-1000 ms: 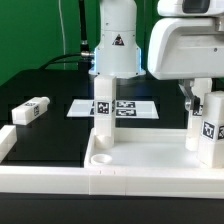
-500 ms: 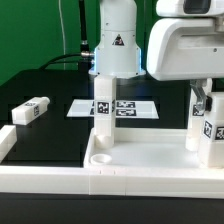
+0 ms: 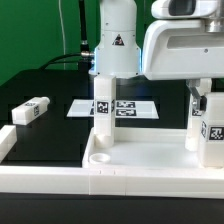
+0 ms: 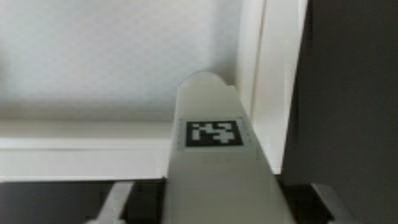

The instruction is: Assemble desk

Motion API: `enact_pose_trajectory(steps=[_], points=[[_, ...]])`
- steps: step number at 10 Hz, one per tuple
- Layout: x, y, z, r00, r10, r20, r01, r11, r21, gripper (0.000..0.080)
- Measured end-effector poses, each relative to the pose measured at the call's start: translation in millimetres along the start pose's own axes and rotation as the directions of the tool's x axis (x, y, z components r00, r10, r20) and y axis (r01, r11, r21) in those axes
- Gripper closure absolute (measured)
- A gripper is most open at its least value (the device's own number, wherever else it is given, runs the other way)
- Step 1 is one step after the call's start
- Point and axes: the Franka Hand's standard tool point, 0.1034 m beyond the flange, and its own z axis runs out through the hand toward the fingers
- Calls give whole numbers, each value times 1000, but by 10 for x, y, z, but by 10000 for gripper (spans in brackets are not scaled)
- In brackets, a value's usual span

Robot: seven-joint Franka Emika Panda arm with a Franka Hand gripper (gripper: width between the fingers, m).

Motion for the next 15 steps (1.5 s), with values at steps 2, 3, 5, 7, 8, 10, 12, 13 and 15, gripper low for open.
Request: enact_pose_trajectory(steps=[2, 3, 5, 7, 8, 10, 12, 13, 15], points=[[-25, -36, 5, 972, 235, 6, -235, 972, -2, 511], [-28, -38, 8, 939, 345, 6, -345, 939, -3, 511], [-21, -34, 12, 852, 524, 8, -524, 852, 3, 511], [-24, -42, 15, 736, 677, 11, -677, 736, 3, 511], [-25, -44, 17, 674, 738, 18, -738, 674, 6, 509], [-26, -51, 17, 595, 804, 21, -804, 595, 6, 509], [-29, -62, 19, 500, 866, 28, -866, 500, 6, 509], [-30, -66, 19, 496, 868, 28, -868, 496, 6, 509], [-32, -68, 20, 527, 849, 28, -850, 527, 7, 293]])
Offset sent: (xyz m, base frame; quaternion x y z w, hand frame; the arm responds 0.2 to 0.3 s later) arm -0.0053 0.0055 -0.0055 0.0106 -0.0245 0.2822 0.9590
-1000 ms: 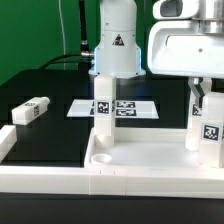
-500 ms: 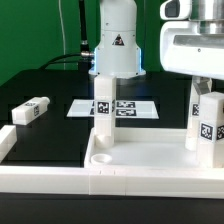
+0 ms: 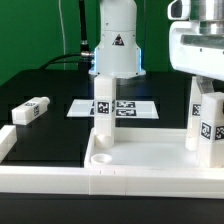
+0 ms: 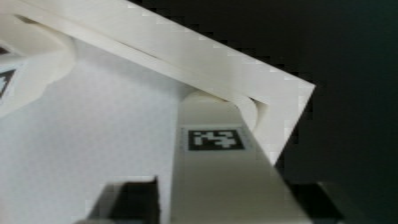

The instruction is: Assemble desk

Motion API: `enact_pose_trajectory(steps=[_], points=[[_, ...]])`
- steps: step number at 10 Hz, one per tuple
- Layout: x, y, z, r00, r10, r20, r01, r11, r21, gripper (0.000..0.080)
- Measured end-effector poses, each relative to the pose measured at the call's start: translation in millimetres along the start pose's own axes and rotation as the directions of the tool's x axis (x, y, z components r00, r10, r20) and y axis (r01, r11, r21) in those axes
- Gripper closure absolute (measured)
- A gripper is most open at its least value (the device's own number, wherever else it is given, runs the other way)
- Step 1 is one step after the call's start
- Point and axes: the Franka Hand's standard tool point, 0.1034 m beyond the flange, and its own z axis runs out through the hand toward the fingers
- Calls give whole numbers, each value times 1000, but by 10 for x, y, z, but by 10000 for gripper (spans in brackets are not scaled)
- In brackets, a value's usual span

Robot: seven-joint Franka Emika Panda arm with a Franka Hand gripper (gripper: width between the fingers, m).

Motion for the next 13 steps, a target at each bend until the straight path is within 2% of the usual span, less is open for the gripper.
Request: enact_pose_trajectory(steps=[1, 2, 4, 6, 9, 13], points=[[-2, 0, 1, 1000, -18, 0, 18, 1000, 0, 293], [-9, -1, 2, 1000, -29, 1, 29, 1000, 0, 181], [-14, 1, 4, 964, -264, -2, 264, 964, -5, 159], [-25, 2, 9, 894, -447, -4, 447, 894, -11, 151], [-20, -2, 10, 746, -666, -4, 666, 746, -13, 151], [7, -8, -3, 510, -860, -5, 860, 510, -31, 151]])
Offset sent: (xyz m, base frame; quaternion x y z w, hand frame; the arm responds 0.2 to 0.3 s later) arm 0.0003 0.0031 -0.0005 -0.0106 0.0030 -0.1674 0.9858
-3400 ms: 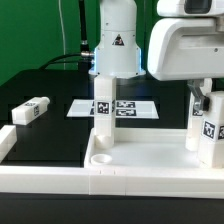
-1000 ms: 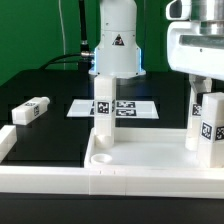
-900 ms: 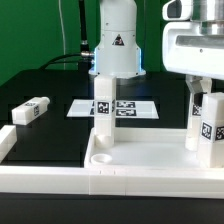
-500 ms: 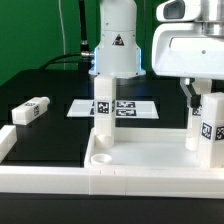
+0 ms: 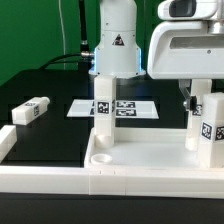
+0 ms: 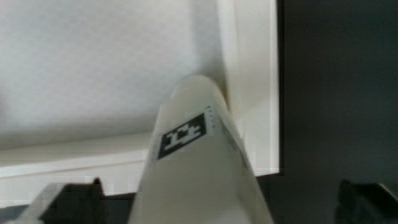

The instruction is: Assemble desk

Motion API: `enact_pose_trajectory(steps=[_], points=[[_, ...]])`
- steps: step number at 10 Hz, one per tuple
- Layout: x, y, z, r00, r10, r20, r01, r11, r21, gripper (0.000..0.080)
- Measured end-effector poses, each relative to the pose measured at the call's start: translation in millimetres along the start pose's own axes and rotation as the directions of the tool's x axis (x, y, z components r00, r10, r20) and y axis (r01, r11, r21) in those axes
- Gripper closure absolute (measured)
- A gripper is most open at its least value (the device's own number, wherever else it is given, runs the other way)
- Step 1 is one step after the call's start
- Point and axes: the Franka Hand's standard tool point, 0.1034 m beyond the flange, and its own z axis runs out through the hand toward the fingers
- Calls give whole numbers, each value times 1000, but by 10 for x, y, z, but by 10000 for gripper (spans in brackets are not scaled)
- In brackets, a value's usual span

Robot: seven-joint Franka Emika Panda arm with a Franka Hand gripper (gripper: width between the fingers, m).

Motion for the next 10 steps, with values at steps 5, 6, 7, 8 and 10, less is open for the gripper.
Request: enact_pose_trajectory(steps=[5, 6, 7, 8, 10], points=[[47, 29, -34, 923, -384, 2, 384, 922, -45, 151], [49, 36, -34, 922, -387, 2, 387, 921, -46, 283], [50, 38, -34, 923, -385, 1, 385, 922, -46, 283], [50, 37, -34, 929, -371, 1, 371, 928, -45, 422], [51, 38, -34, 934, -356, 0, 356, 934, -45, 511]])
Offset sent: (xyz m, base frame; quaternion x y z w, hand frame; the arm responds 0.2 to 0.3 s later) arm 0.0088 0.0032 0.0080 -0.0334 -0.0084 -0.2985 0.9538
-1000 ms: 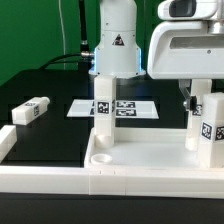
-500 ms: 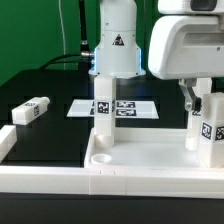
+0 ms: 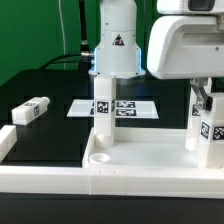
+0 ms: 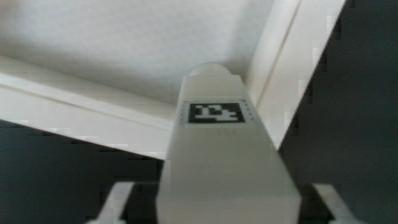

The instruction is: Assemble desk

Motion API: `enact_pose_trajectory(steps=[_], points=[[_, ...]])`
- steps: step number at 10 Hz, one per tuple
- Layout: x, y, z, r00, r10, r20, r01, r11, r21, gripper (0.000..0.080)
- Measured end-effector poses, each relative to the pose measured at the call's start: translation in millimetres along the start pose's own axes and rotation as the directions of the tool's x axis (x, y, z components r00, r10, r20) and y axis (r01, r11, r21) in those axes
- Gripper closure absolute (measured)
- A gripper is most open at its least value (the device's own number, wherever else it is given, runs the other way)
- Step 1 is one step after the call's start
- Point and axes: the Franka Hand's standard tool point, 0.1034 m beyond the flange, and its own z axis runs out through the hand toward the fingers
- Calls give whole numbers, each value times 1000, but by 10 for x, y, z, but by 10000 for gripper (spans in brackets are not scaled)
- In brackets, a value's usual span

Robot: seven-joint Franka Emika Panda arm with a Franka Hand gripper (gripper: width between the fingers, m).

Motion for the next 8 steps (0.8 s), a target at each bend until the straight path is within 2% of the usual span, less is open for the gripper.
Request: enact_pose_trajectory(steps=[3, 6, 8], points=[[-3, -5, 2, 968, 249, 1, -249, 968, 10, 511], [-8, 27, 5, 826, 564, 2, -564, 825, 41, 509], [-10, 35, 5, 729, 684, 8, -684, 728, 44, 509]])
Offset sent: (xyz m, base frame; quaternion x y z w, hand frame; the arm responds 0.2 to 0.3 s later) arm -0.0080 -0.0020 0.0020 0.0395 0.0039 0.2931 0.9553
